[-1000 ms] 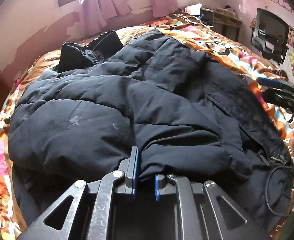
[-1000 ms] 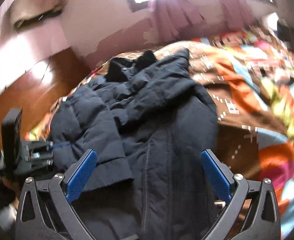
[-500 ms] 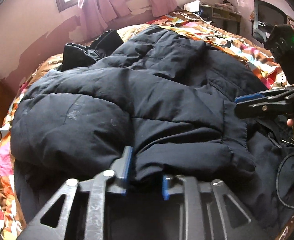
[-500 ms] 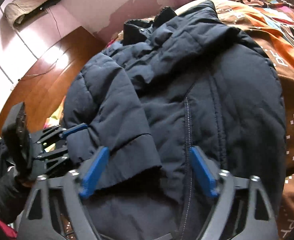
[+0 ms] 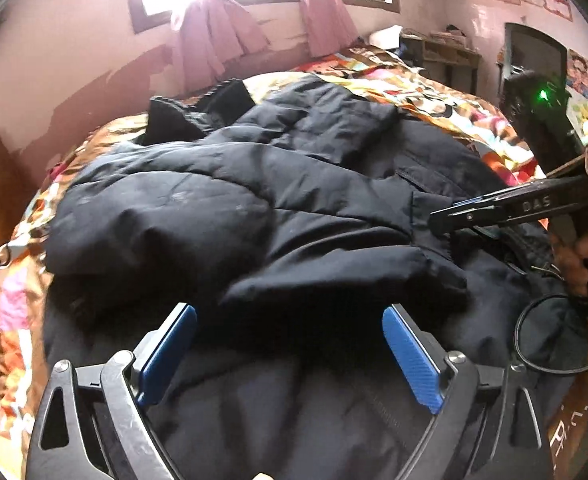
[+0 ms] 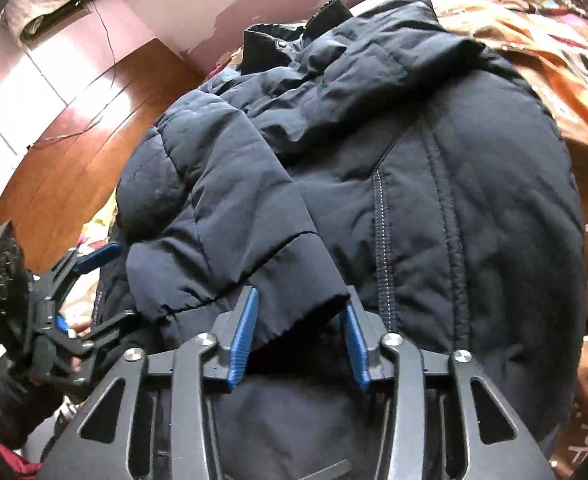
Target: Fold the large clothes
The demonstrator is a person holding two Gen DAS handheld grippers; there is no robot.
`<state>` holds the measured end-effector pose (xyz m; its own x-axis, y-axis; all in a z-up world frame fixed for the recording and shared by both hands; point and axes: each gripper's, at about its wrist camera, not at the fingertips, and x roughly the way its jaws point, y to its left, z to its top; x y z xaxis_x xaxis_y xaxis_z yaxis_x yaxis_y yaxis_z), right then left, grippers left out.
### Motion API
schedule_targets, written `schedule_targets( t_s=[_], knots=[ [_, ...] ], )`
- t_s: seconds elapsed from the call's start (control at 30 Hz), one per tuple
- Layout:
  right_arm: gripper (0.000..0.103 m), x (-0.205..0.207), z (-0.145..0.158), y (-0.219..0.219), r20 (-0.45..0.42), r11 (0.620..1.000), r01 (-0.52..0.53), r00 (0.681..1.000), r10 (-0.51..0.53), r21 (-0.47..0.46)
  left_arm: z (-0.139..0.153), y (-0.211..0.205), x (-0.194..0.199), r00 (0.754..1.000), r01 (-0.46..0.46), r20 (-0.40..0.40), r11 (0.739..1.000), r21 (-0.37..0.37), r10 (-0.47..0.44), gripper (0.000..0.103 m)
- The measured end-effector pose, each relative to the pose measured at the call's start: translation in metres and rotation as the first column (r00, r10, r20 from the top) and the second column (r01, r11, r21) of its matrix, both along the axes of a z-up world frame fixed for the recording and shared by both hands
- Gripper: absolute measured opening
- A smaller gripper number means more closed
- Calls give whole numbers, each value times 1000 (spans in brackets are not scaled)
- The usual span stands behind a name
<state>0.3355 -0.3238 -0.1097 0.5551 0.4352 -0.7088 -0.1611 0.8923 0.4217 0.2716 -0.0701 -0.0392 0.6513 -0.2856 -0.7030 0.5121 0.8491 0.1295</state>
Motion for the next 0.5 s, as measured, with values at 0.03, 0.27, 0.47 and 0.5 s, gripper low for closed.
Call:
schedule_targets(
  t_s=[0.03,0.27,0.47,0.5],
  knots=[
    [8,-2,3,1,10,1000,5,1000,-5,-22,4,6,-2,1000,-11,2,1000,-11,11,94],
    [5,-5,55,-11,167,988,84,984,-62,-129,30,50,3,990,-140,21,987,-80,142,94],
    [5,30,95,-25,247,963,153,964,-96,-221,47,75,35,970,-237,32,966,-104,241,94],
    [5,38,98,-25,254,957,165,962,-103,-238,50,76,41,967,-245,38,963,-108,250,94]
  ],
)
